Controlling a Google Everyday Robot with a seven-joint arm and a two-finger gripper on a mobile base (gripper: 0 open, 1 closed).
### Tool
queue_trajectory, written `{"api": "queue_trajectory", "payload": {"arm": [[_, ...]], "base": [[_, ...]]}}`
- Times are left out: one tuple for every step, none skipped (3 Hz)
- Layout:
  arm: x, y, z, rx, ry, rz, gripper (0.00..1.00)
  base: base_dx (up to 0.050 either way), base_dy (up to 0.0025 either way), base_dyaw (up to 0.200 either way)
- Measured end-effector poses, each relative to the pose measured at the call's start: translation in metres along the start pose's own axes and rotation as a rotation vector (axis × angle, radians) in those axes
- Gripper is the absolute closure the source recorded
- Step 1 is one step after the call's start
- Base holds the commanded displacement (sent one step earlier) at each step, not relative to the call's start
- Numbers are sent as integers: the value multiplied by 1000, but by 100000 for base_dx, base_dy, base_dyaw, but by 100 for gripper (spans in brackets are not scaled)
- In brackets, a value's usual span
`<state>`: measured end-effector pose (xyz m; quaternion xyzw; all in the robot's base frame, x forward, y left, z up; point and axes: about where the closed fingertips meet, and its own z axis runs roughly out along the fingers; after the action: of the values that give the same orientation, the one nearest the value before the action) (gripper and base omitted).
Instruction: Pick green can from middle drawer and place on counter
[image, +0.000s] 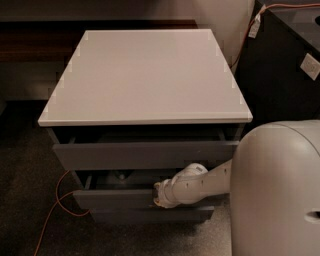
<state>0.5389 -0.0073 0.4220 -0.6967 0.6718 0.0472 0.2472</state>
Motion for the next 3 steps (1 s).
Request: {"api": "queue_trajectory", "payload": {"arm": [[0, 0, 0, 0, 0, 0, 100], [-1, 3, 1, -8, 2, -3, 100], [-1, 3, 1, -9, 2, -3, 100]], "base": [[0, 0, 0], [0, 0, 0], [0, 0, 0]]}}
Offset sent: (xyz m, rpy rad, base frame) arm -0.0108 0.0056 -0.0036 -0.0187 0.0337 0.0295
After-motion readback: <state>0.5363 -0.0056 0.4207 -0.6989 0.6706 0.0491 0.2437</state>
